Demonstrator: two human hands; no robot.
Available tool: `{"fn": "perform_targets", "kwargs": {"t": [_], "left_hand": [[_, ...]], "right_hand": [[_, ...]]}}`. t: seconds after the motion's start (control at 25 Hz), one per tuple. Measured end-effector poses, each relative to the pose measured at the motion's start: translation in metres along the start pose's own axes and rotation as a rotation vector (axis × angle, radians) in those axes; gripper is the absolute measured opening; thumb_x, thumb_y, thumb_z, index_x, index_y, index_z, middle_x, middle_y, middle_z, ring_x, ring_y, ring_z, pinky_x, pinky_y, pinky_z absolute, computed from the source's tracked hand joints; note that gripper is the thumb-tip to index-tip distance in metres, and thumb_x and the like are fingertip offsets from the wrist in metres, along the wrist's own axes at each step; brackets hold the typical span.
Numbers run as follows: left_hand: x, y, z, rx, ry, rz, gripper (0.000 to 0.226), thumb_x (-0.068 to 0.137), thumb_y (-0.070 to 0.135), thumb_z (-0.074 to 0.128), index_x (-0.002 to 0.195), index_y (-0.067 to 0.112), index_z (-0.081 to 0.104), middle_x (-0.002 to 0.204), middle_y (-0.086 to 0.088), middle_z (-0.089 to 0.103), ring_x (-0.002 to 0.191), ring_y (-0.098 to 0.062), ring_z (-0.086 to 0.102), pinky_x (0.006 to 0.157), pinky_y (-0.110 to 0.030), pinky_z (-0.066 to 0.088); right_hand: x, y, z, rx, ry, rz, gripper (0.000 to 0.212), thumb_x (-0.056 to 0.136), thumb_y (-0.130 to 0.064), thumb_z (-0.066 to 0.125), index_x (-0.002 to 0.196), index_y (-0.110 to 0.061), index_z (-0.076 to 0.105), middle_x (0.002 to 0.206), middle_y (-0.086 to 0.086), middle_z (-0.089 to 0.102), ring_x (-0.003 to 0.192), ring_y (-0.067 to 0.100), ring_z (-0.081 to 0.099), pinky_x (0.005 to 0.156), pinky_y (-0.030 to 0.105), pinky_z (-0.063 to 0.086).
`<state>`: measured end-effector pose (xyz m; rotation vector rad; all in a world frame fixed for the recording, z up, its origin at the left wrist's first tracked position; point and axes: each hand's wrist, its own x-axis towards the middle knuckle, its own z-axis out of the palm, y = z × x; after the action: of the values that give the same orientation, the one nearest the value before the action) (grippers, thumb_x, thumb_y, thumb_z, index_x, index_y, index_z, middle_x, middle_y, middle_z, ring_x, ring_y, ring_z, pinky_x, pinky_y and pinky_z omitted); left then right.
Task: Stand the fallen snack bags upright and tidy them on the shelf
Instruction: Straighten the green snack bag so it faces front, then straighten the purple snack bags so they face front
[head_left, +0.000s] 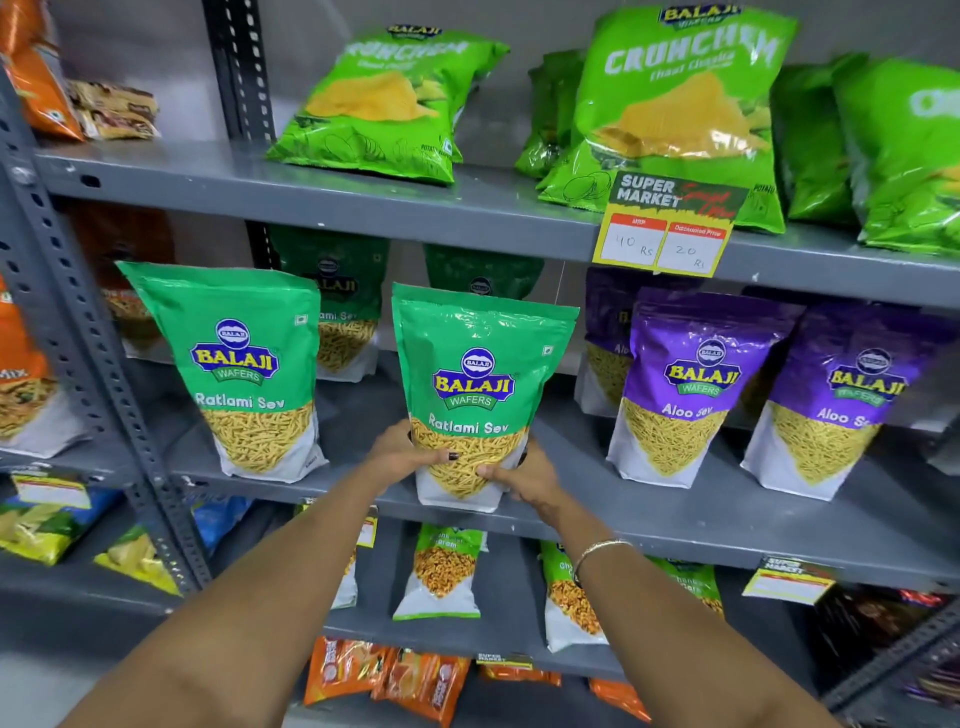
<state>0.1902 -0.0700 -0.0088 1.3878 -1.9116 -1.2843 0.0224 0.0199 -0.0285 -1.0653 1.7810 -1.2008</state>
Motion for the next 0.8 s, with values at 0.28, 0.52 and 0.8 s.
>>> {"fn": "perform_targets", "kwargs": {"t": [0.28,0.52,0.8], "left_hand": [[0.001,-0.002,-0.007,-0.046,-0.162,-0.069,0.087,0.06,0.037,0.083,0.131,0.008,0.043,0.136,-0.003,0.053,0.126,-0.025,0.049,0.105,-0.036,0.04],[-0.016,0.024,0.008,0.566,-0.637,-0.556,0.063,0.082,0.055,0.052,0.127,0.011,0.048,0.126,-0.012,0.061,0.114,-0.024,0.059,0.097,-0.033,0.041],[-0.007,0.091,0.121,0.356,-0.639,-0.275,0.058,0.087,0.049,0.048,0.129,0.009,0.041,0.127,-0.01,0.052,0.116,-0.023,0.053,0.109,-0.042,0.035]], "right_hand": [[-0.002,-0.001,0.002,0.045,-0.026,0.002,0.054,0.072,-0.004,0.076,0.114,-0.019,0.047,0.133,0.015,0.055,0.12,0.026,0.053,0.101,0.039,0.045],[-0.008,0.021,-0.043,-0.15,0.135,0.07,0.098,0.064,-0.035,0.082,0.137,0.0,0.027,0.143,0.018,0.041,0.128,0.028,0.044,0.107,0.04,0.04],[-0.001,0.054,-0.182,-0.325,0.295,0.179,0.081,0.067,-0.044,0.076,0.129,-0.003,0.042,0.129,0.013,0.055,0.122,0.032,0.051,0.099,0.037,0.042]]}}
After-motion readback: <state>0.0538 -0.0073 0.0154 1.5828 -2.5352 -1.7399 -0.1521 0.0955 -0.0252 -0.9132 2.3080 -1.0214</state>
